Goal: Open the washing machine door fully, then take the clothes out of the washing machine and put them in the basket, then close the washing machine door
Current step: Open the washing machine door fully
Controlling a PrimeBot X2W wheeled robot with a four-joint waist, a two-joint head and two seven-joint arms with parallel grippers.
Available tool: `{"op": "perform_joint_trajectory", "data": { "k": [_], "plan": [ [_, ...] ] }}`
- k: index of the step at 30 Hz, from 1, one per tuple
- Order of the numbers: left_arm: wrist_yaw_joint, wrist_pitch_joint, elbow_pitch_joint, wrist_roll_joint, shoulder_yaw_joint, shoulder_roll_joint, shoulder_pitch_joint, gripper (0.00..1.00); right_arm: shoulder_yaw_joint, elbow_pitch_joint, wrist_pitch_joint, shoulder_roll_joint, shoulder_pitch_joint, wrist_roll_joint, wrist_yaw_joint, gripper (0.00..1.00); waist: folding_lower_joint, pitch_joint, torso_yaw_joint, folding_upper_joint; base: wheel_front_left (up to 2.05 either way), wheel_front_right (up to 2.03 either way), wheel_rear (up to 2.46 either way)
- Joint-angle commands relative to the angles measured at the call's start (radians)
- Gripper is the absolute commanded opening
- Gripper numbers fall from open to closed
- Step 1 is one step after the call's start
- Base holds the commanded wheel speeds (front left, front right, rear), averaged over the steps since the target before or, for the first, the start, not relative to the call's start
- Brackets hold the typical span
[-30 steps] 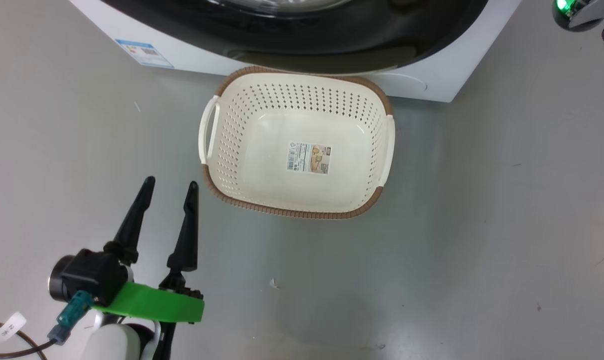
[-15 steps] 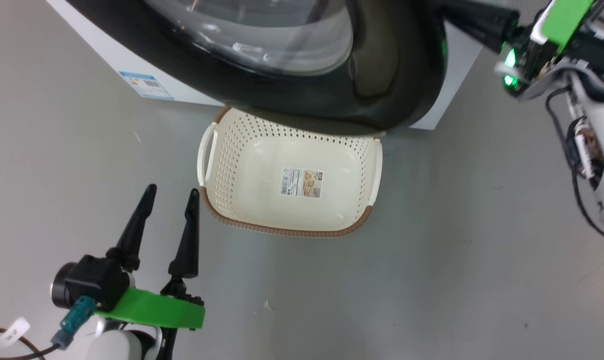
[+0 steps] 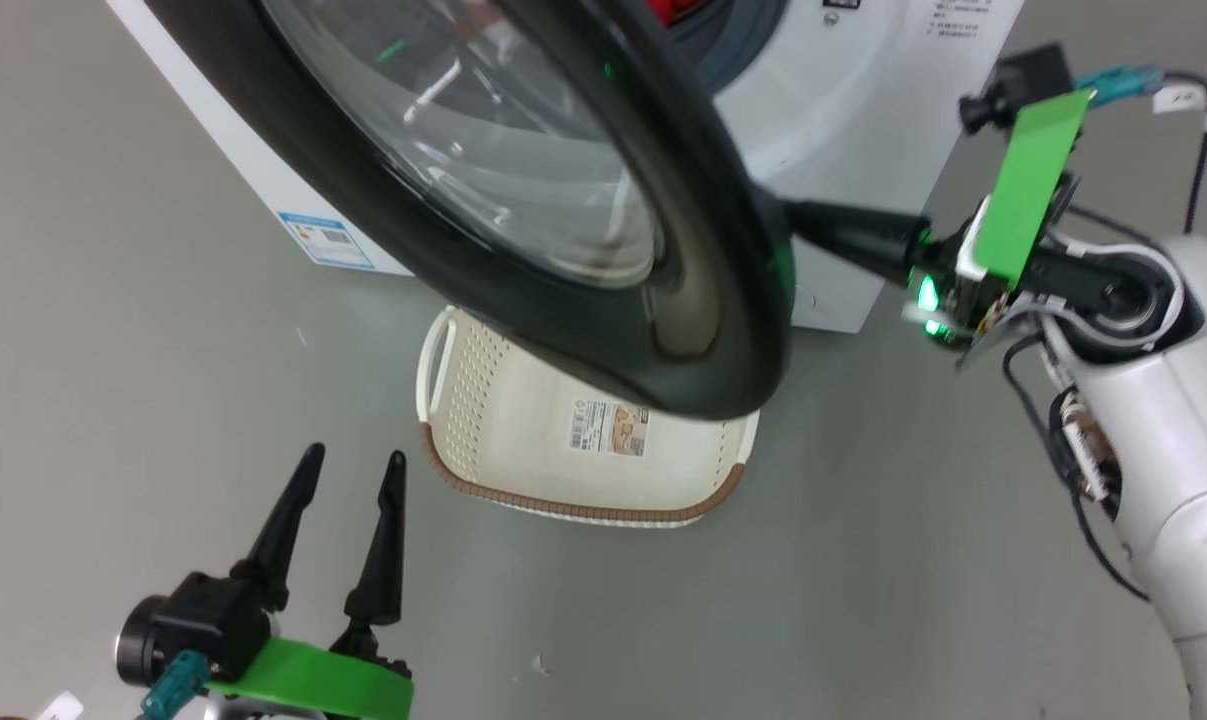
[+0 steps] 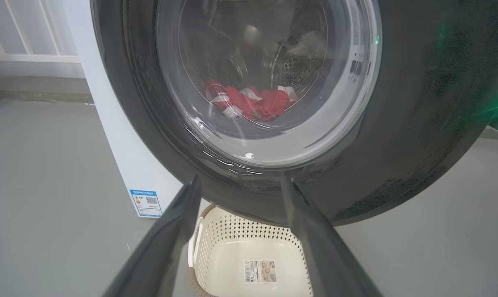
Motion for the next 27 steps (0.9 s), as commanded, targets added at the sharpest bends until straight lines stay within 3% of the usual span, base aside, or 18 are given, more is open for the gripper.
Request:
{"op": "perform_joint_trajectory", "data": {
  "k": [1,10,27],
  "plan": [
    [-0.004,-0.008,-0.018,0.008,0.036,0.018,0.015,1.0,0.021,-0.045,0.016,0.026,0.032,0.01,0.007,0.0,0.0,-0.03,0.009,0.0,0.0,0.0,0.0],
    [0.009,-0.008,-0.02,-0.003,0.021,0.018,0.059,1.0,0.072,-0.11,0.021,0.062,0.143,0.004,0.007,0.0,0.0,-0.087,0.032,0.0,0.0,0.0,0.0],
    [0.038,-0.008,-0.014,-0.019,0.026,0.018,0.108,1.0,0.136,-0.138,0.014,0.119,0.248,0.015,0.007,0.0,0.0,-0.155,0.135,0.0,0.0,0.0,0.0]
  ]
}}
